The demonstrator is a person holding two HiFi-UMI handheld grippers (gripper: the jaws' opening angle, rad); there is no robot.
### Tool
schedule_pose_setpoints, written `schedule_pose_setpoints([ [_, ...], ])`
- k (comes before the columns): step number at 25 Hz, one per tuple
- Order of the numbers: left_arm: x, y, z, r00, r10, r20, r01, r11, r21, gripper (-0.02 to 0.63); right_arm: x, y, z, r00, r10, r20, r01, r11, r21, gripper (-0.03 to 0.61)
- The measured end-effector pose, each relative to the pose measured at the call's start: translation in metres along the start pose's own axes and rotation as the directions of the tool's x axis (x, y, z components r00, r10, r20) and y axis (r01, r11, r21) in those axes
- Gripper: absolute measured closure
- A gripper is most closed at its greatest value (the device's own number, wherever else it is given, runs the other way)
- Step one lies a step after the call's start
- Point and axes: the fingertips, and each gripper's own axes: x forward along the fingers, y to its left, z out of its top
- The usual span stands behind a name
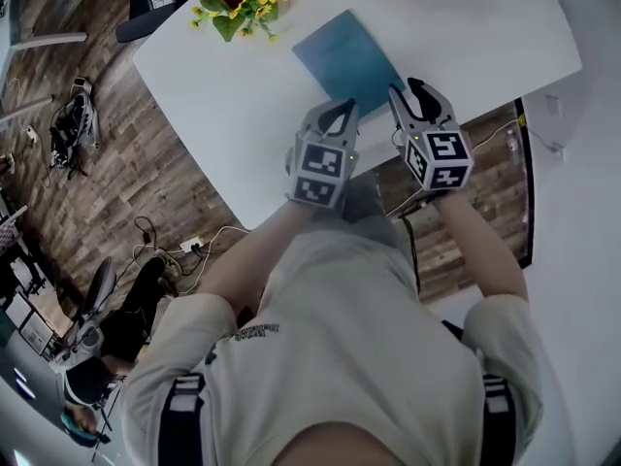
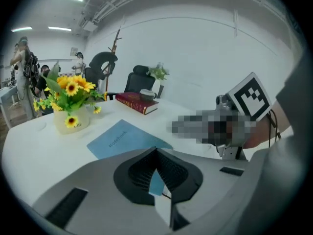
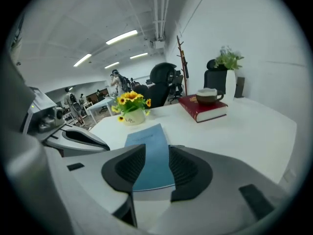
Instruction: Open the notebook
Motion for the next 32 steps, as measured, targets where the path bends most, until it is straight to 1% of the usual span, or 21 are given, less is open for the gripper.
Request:
schedule_pose_setpoints([
  [4,0.031,0.006,-0.028,0.995,0.003,-0.098,-0.006,0.999,-0.033,0.601,0.029,-0.019,-0.031,0.995,0.029,-0.093,-0.029,1.000,0.000,0.423],
  [8,0.050,0.012,-0.050,0.984,0.006,-0.180,-0.018,0.998,-0.062,0.601,0.045,-0.027,-0.051,0.987,0.058,-0.153,-0.059,0.998,-0.001,0.423],
  [10,0.056,0.013,-0.059,0.979,-0.001,-0.202,-0.014,0.998,-0.069,0.600,0.049,-0.030,-0.059,0.983,0.059,-0.175,-0.060,0.998,-0.004,0.422],
  [13,0.058,0.013,-0.061,0.978,-0.013,-0.208,-0.002,0.997,-0.073,0.601,0.053,-0.032,-0.065,0.978,0.082,-0.193,-0.081,0.997,0.013,0.408],
  [14,0.058,0.013,-0.060,0.978,-0.016,-0.206,0.001,0.997,-0.073,0.601,0.053,-0.031,-0.066,0.976,0.099,-0.194,-0.096,0.995,0.026,0.410],
  [16,0.059,0.012,-0.061,0.979,-0.013,-0.203,0.000,0.998,-0.067,0.601,0.053,-0.027,-0.065,0.973,0.131,-0.189,-0.124,0.991,0.050,0.437],
  [18,0.058,0.011,-0.062,0.980,-0.001,-0.197,-0.012,0.998,-0.062,0.601,0.050,-0.025,-0.062,0.973,0.149,-0.177,-0.140,0.988,0.060,0.437],
  [21,0.052,0.011,-0.060,0.984,0.013,-0.175,-0.026,0.997,-0.072,0.601,0.036,-0.014,-0.048,0.974,0.181,-0.136,-0.173,0.983,0.065,0.468],
  [23,0.039,0.011,-0.052,0.986,0.014,-0.164,-0.029,0.996,-0.088,0.601,0.022,0.002,-0.034,0.973,0.206,-0.101,-0.203,0.979,0.034,0.483],
  [25,0.022,0.009,-0.038,0.991,0.020,-0.132,-0.033,0.995,-0.094,0.601,0.008,0.023,-0.019,0.970,0.235,-0.065,-0.237,0.971,-0.015,0.483],
  [28,-0.006,0.007,-0.013,0.998,0.036,-0.059,-0.042,0.994,-0.101,0.601,-0.007,0.056,-0.001,0.953,0.300,-0.033,-0.302,0.951,-0.073,0.483],
  [30,-0.029,0.009,0.003,0.999,0.051,-0.012,-0.052,0.992,-0.118,0.601,-0.012,0.083,0.006,0.932,0.360,-0.029,-0.361,0.927,-0.104,0.485],
  [32,-0.051,0.015,0.014,0.997,0.076,0.027,-0.071,0.988,-0.138,0.601,-0.013,0.111,0.008,0.907,0.420,-0.041,-0.421,0.896,-0.141,0.485],
])
